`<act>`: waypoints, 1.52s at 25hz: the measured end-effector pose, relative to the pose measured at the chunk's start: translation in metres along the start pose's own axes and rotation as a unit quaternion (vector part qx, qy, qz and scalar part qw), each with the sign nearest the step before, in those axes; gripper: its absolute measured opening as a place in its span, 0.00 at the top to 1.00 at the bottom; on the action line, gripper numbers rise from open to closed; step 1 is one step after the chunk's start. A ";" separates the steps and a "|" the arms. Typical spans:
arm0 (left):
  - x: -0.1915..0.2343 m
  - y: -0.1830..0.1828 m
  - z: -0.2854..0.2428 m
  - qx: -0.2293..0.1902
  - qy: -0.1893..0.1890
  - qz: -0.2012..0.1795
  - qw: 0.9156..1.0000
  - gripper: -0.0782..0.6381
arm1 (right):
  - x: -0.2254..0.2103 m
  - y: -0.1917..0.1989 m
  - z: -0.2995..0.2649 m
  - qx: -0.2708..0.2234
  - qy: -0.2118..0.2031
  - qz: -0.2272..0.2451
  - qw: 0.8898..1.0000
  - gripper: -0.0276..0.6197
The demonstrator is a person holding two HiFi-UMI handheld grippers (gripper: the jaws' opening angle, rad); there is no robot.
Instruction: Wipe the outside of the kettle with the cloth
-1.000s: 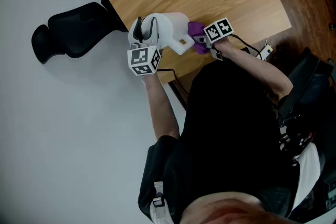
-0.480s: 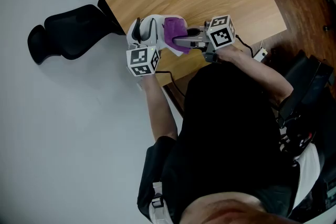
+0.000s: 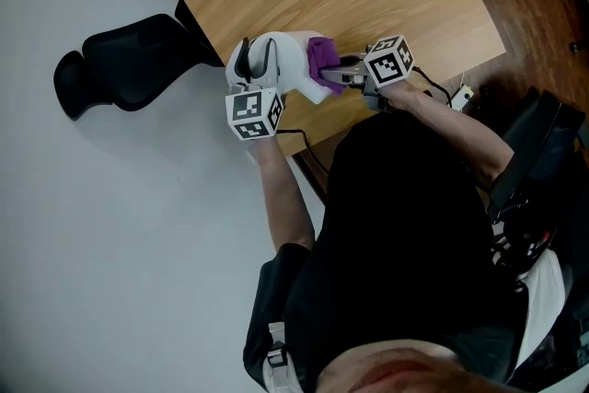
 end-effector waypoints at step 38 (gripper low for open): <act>0.007 0.012 0.003 -0.003 0.003 0.001 1.000 0.80 | -0.088 0.015 0.005 0.060 0.167 -0.064 0.982 0.87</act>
Point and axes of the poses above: the fingertips, and each gripper's own axes: z backward along the fingers, x to its left, y out of its underside, the point moved 2 cm from there along z, backward along the fingers, and after that the axes turned 14 degrees about -x, right-handed, at the moved point
